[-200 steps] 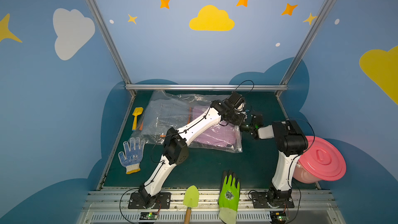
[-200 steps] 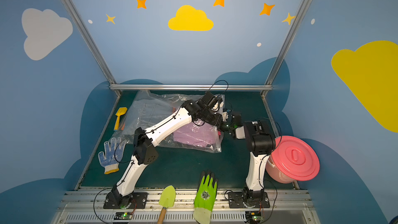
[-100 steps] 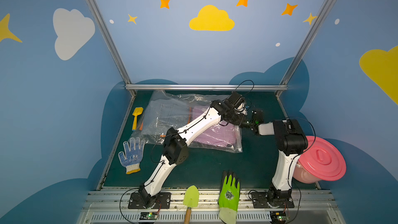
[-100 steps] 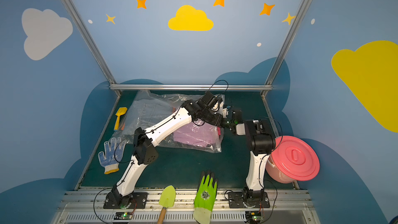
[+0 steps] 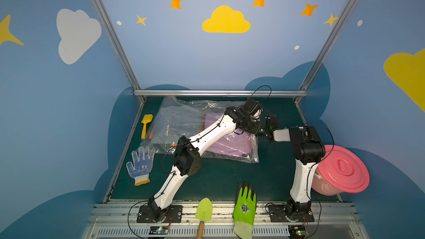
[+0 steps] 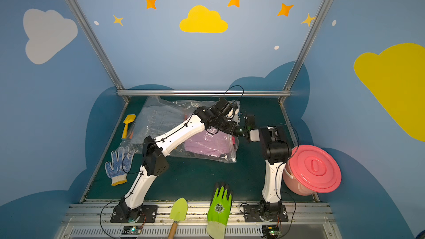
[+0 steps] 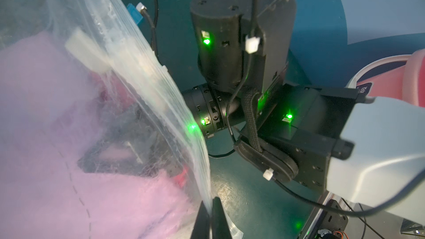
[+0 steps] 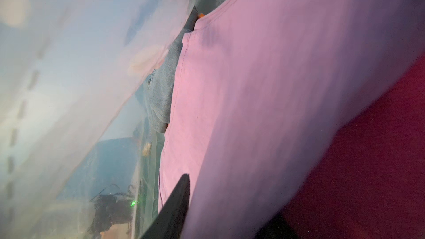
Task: Take the trousers out of the vacuum bag
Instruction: Take out the trousers from the vacuum bag.
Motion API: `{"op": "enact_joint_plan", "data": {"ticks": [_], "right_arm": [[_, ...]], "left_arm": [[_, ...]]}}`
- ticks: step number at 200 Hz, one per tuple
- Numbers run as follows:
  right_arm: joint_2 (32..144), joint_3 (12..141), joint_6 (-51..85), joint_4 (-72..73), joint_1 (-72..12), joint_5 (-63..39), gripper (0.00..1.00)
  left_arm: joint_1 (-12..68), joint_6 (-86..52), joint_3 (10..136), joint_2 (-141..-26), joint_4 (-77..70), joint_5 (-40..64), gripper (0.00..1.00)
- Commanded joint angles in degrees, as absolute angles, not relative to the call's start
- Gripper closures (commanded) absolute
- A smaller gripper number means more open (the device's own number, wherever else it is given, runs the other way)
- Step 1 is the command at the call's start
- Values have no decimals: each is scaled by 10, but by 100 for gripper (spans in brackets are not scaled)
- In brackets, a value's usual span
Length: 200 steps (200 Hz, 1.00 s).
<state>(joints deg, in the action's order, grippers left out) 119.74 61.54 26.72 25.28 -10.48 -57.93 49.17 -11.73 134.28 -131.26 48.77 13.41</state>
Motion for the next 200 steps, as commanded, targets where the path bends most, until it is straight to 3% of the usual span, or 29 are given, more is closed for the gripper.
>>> {"op": "enact_joint_plan", "data": {"ticks": [1, 56, 200], "right_arm": [[1213, 630, 241, 213, -121, -603, 68], [1197, 623, 236, 199, -121, -594, 98], [1027, 538, 308, 228, -93, -557, 100]], "left_arm": [[499, -107, 1338, -1281, 486, 149, 95], [499, -109, 1322, -1273, 475, 147, 95], [488, -114, 1275, -1248, 461, 125, 95]]}}
